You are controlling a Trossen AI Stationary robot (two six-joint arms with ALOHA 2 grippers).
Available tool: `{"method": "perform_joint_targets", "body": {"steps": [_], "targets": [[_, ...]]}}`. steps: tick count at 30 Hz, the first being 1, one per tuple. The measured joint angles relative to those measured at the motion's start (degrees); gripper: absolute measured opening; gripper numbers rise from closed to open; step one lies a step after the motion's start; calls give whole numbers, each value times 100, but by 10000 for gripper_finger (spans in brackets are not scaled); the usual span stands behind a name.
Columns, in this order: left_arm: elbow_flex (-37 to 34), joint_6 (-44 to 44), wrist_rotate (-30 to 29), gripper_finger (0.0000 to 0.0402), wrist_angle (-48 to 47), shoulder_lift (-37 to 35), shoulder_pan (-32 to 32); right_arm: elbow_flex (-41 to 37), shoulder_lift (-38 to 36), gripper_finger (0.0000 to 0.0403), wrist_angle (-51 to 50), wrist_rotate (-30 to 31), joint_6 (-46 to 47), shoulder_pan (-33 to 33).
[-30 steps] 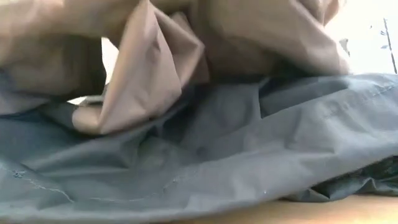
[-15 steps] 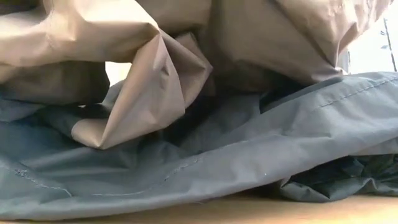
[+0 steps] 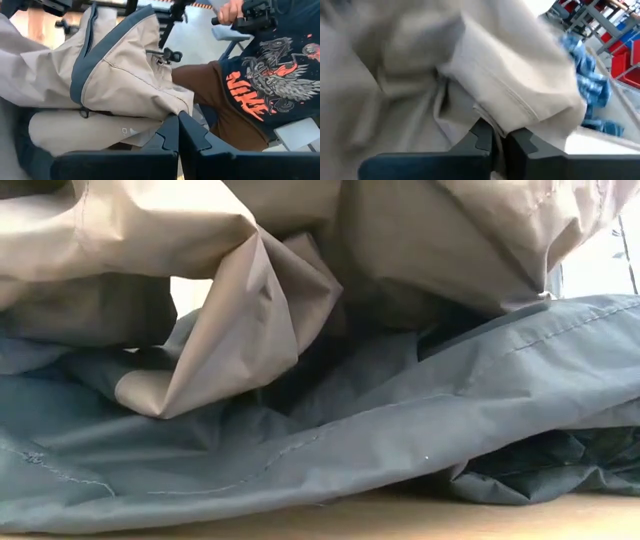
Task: Sort clothes
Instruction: Put the brown jacket into the white laundry bin
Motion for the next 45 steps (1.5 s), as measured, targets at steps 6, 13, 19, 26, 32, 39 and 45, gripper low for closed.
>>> {"method": "perform_joint_targets", "body": {"steps": [6,13,19,26,32,39,45], "targets": [[-1,759,1,0,768,4,-122,1535,-386,1,-1657,574,256,566],[0,2732,-848,0,3044,264,-199,3624,-443,0,-3055,2911,-148,1708],[2,3527,-2410,0,5303,860,203,4476,-447,0,-2500,5307,-1459,2145],[0,3614,-2086,0,6826,1584,1225,4826,-441,0,-950,5951,-3071,1744],[586,3616,-960,0,7739,2041,2354,5134,-500,0,629,5544,-4751,625],[2289,2459,82,0,7805,2810,3677,5275,-579,0,1505,4301,-4543,-702],[3991,828,1297,0,7756,3762,4433,5272,-576,0,1406,3702,-4341,-1035]]}}
